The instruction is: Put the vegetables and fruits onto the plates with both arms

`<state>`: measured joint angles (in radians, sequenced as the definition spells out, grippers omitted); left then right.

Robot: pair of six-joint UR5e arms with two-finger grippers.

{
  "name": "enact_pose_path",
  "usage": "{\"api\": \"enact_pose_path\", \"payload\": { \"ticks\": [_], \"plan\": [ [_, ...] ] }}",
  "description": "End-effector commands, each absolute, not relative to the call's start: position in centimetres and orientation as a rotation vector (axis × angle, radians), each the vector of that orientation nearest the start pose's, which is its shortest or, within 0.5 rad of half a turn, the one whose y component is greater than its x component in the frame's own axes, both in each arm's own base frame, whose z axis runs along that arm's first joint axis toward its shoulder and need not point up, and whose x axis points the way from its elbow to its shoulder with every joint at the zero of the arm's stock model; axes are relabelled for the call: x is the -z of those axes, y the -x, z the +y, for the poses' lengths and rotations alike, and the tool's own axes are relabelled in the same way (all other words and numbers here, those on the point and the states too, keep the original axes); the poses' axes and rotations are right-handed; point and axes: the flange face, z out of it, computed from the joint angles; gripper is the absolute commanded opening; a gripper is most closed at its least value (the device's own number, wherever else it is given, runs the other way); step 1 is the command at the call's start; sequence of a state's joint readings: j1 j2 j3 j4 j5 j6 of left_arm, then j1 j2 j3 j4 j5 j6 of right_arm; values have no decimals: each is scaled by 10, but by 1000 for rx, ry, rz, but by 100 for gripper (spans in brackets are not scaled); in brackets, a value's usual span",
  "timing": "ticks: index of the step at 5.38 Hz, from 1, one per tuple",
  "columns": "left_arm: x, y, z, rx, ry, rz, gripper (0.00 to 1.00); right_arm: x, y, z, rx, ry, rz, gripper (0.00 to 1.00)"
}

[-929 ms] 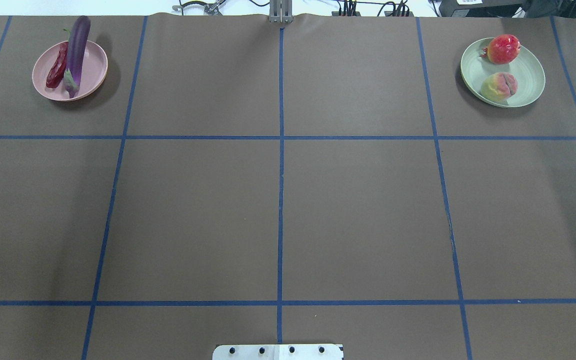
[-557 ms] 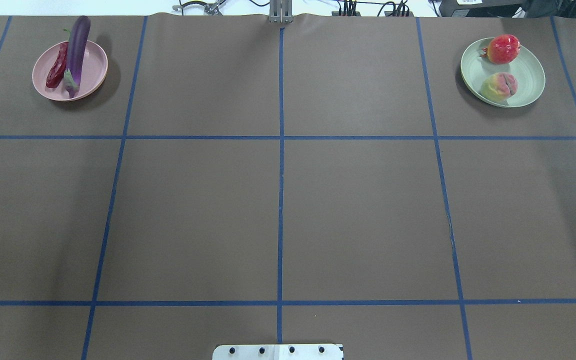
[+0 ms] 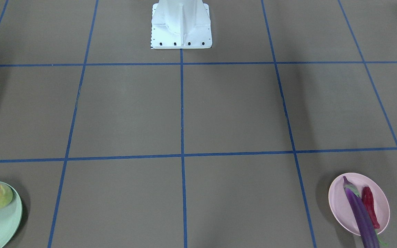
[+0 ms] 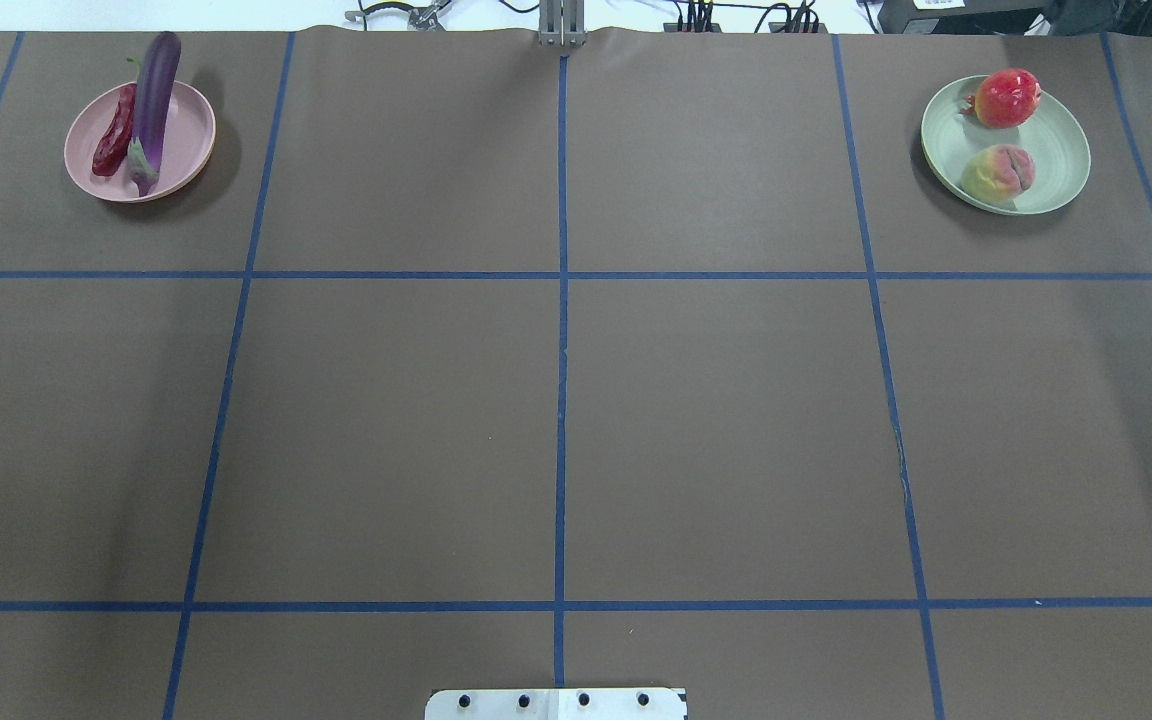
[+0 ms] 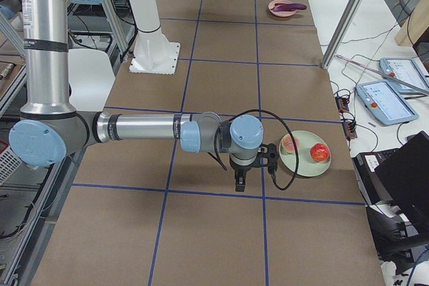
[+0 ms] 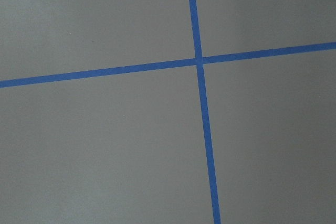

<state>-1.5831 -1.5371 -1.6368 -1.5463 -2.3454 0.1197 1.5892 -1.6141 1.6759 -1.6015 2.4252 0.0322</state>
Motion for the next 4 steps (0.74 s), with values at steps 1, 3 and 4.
{"api": "enact_pose_path", "payload": {
  "ticks": [1,3,4],
  "plan": [
    [-644,70,-478,-107,-60,773,100,-625,-67,-474,-37,-22,-853,100],
    [-641,70,-481,-106,-65,772,100,-624,-67,-475,-35,-25,-855,100],
    [-643,70,-481,-107,-63,773,100,-624,-67,-475,-35,-25,-855,100]
  ]
}}
